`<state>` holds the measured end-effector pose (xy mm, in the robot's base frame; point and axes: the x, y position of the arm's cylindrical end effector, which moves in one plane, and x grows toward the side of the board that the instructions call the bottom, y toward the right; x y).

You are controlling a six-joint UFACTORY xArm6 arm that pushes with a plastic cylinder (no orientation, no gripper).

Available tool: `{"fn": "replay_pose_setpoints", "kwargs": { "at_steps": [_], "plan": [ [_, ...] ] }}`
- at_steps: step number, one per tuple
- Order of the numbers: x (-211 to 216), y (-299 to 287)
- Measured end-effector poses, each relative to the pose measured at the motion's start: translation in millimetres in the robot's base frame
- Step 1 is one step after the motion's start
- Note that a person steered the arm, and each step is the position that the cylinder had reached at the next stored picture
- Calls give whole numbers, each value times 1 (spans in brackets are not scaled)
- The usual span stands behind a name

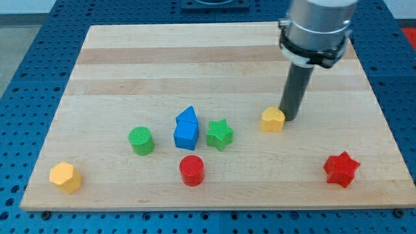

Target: Move the red star towards the red circle

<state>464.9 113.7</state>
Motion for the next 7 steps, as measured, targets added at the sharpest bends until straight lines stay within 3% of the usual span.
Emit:
{"fn": "replay_pose_setpoints", "kwargs": {
  "at_steps": [2, 4, 6, 7],
  "plan": [
    [20, -75],
    [21, -71],
    [24, 97],
    [67, 174]
  ]
}}
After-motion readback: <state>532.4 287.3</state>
